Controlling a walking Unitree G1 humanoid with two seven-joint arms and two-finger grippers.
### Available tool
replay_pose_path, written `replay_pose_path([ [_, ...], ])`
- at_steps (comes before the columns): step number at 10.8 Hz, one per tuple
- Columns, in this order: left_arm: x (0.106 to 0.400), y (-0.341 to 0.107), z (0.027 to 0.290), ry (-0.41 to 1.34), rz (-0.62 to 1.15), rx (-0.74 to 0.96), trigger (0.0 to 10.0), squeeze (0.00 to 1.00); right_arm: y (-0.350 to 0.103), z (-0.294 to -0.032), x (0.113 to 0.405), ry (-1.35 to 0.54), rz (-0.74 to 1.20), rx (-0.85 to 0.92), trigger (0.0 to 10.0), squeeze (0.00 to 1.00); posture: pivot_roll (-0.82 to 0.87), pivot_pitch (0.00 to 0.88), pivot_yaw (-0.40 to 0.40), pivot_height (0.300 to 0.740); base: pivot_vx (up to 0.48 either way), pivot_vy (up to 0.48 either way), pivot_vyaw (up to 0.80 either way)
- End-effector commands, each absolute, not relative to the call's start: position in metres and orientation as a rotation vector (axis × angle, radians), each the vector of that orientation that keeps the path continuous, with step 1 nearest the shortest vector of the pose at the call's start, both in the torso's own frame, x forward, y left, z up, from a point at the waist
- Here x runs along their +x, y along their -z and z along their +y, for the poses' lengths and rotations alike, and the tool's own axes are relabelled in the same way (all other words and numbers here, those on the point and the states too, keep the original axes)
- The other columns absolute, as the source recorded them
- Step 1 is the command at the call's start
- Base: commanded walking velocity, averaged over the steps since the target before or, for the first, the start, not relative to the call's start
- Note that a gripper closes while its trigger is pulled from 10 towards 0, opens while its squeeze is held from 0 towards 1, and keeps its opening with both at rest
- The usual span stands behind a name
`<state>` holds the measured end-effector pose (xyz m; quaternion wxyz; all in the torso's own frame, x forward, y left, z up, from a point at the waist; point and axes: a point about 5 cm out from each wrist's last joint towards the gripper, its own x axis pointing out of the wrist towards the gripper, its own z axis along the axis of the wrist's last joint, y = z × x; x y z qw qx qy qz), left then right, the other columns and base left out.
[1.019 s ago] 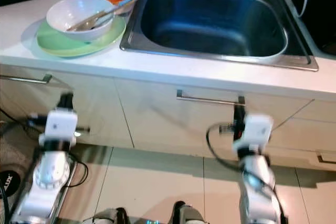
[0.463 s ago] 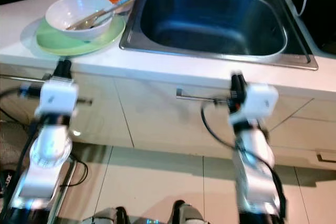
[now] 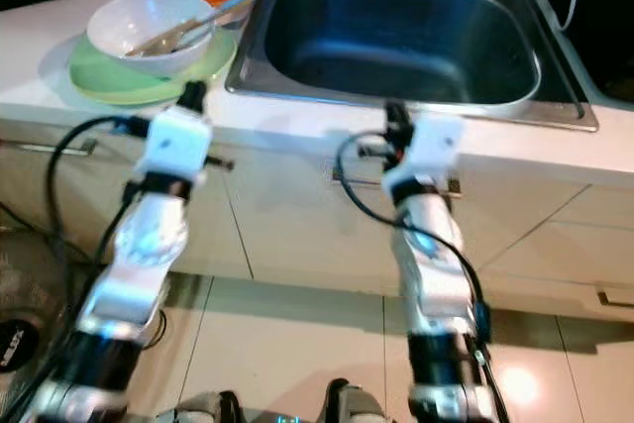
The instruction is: Kitchen organization
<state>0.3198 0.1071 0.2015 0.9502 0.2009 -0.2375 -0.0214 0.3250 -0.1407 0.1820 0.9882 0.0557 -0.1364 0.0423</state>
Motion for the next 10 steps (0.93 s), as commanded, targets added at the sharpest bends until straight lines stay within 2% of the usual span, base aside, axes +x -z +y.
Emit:
replay_pose_path([
  [1, 0.323, -0.204, 0.100, 0.065, -0.488, 0.403, 10.0, 0.00, -0.179, -0.139, 0.327, -0.075, -0.259, 0.127, 10.0, 0.00, 0.04, 0.127, -0.017, 0.740, 0.000, 0.000, 0.00],
  [6, 0.336, -0.210, 0.096, 0.044, -0.494, 0.368, 10.0, 0.00, -0.182, -0.139, 0.337, -0.042, -0.265, 0.159, 10.0, 0.00, 0.03, 0.095, -0.011, 0.740, 0.000, 0.000, 0.00],
  [7, 0.336, -0.209, 0.095, 0.045, -0.491, 0.367, 10.0, 0.00, -0.181, -0.141, 0.337, -0.029, -0.263, 0.171, 10.0, 1.00, 0.03, 0.092, -0.013, 0.740, 0.000, 0.000, 0.00],
  [10, 0.337, -0.207, 0.093, 0.049, -0.488, 0.360, 10.0, 0.00, -0.182, -0.141, 0.338, -0.031, -0.271, 0.179, 10.0, 1.00, 0.03, 0.087, -0.016, 0.740, 0.000, 0.000, 0.00],
])
